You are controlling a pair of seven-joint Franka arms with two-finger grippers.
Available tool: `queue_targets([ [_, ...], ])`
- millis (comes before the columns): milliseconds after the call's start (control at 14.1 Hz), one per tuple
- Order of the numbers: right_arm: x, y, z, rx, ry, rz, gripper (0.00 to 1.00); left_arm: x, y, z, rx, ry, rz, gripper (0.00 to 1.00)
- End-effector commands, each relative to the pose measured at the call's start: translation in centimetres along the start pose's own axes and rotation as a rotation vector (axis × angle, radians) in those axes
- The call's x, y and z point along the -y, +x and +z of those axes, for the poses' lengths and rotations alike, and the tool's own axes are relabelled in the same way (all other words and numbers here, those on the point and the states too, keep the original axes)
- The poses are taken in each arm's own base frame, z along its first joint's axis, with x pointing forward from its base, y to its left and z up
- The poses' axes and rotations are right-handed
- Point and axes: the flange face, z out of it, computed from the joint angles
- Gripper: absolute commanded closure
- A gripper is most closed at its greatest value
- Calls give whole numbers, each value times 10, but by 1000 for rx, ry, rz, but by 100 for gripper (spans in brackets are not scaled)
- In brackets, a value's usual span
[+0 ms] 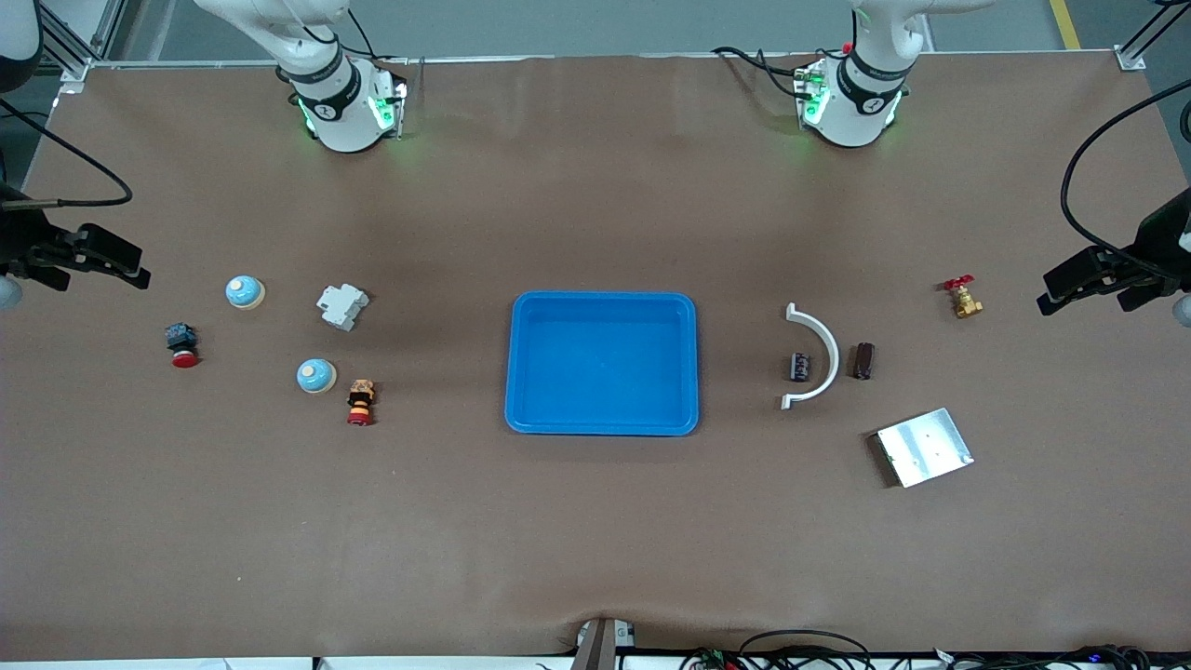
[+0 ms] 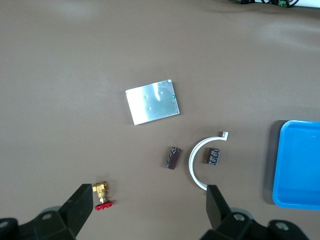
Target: Place electrolytic capacitor and blue bell in tray
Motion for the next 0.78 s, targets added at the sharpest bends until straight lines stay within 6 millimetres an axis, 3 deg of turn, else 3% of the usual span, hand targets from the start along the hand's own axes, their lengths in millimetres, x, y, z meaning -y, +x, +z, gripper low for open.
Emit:
queue_targets([
  [0,-2,-6,-3,3,-5,13,0,0,-5,-4,-10,23,-12,0],
  [707,-2,-6,1,6,-3,14,0,2,-5,-11,-20,-2,-24,0],
])
